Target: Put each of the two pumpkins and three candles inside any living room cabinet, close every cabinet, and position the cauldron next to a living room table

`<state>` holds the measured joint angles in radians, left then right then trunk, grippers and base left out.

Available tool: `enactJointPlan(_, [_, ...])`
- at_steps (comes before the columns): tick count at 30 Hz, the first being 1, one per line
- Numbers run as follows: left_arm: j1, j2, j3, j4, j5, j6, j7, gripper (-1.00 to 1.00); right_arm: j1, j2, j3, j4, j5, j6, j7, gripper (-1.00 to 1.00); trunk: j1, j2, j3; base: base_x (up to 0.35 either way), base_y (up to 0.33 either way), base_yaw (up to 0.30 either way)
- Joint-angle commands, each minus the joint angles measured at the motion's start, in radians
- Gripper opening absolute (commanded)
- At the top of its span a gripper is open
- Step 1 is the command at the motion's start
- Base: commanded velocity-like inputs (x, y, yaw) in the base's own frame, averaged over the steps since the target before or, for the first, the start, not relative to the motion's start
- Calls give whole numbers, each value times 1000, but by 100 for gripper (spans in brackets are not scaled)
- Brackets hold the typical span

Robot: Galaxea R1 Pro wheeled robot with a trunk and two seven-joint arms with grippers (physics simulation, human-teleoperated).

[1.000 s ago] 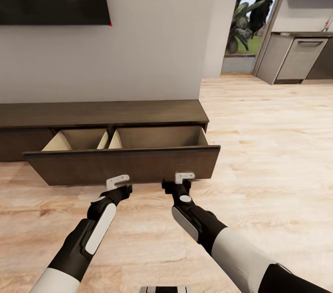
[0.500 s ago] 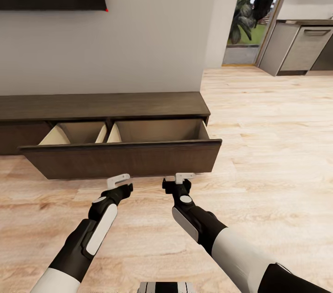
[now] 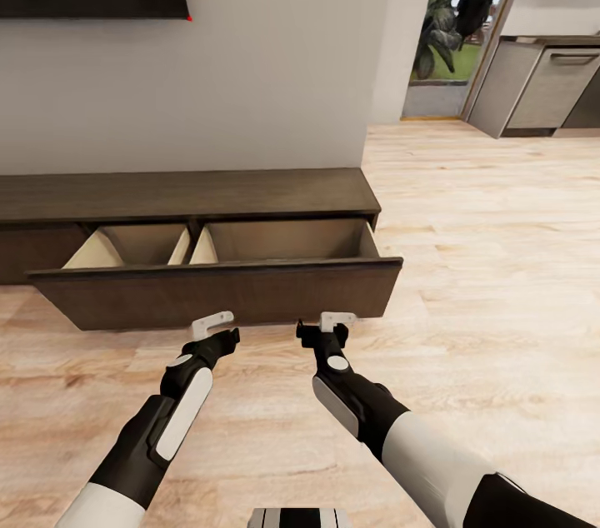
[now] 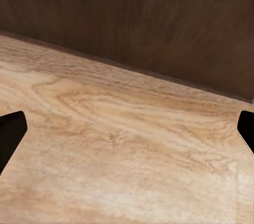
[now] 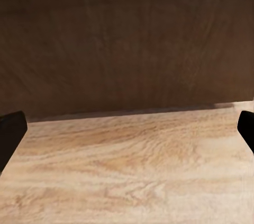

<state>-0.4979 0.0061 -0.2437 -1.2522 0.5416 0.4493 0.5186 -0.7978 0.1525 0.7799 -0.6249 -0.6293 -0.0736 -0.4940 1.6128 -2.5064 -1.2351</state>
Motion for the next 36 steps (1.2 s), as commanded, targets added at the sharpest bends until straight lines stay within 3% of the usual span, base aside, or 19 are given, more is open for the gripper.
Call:
enactJointPlan(1, [-1, 1, -3, -1, 9, 2, 9, 100, -1, -1, 7, 0, -10, -8, -6, 100, 0, 0, -1, 234, 0, 0])
enactJointPlan(12, [-1, 1, -6, -1, 8, 2, 9, 100, -1, 0, 2, 46, -16, -9, -6, 100, 0, 0, -1, 207, 0, 0])
enactJointPlan(20, [-1, 2, -6, 1, 8, 2, 11, 100, -1, 1, -7, 132, -26, -48, -6, 100, 0, 0, -1, 20, 0, 0])
enactJointPlan(28, [-1, 2, -6, 1, 9, 1, 9, 100, -1, 1, -8, 138, -27, -54, -6, 100, 0, 0, -1, 0, 0, 0])
enactJointPlan(36, [-1, 2, -6, 4, 8, 0, 9, 100, -1, 0, -7, 139, -27, -86, -6, 100, 4, -2, -32, 0, 0, 0])
